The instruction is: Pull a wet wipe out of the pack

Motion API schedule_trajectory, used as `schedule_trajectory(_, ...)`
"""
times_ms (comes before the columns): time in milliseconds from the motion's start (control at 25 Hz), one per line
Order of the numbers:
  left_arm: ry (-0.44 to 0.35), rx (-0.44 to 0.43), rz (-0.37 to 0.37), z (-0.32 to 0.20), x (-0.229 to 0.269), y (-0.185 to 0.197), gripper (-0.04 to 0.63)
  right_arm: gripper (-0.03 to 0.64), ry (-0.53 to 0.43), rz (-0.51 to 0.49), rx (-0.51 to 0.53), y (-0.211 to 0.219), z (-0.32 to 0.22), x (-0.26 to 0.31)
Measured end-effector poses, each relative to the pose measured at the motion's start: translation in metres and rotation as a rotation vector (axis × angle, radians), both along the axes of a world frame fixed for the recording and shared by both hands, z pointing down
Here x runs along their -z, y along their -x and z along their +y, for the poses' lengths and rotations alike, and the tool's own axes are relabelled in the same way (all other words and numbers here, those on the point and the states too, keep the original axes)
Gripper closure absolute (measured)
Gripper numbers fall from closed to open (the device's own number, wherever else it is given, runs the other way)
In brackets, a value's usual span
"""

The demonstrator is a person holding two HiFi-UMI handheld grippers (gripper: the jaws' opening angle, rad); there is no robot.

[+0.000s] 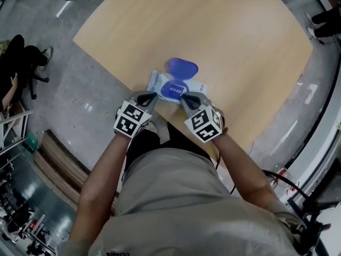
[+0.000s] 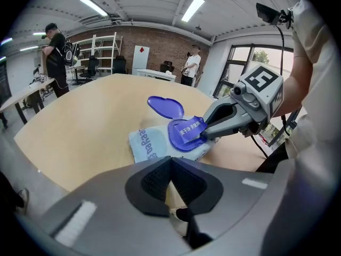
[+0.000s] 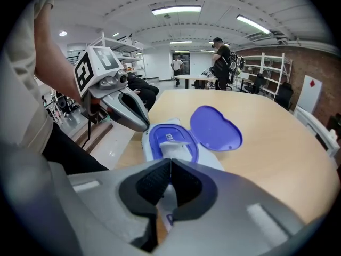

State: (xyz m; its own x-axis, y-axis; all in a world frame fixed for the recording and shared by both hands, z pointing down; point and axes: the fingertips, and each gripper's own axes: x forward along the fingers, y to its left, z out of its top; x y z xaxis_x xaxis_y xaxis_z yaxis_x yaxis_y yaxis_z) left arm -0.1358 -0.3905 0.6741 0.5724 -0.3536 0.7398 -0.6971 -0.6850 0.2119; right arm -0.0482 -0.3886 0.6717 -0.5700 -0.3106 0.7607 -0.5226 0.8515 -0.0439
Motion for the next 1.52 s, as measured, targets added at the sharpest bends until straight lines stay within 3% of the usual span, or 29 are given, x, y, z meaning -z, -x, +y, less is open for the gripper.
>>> schedule_trajectory(800,-0.002,-0.005,-0.017,0.003,-0.004,0.0,0.591,0.614,-0.055,-0.053,-0.105,-0.027,-0.01,0.036)
schedule_trajectory(1320,0.0,-0.01,-0.027,0.001,-0.009,-0.001,0.59,0.615,-0.139,-0.109,-0.198,-0.05,-0.033,0.081)
schedule_trajectory(1520,0.001,-0.003,-0.025,0.002,-0.011,-0.002,0.591,0.615,-0.131,-0.099,-0.173,-0.054,-0.031,0.076)
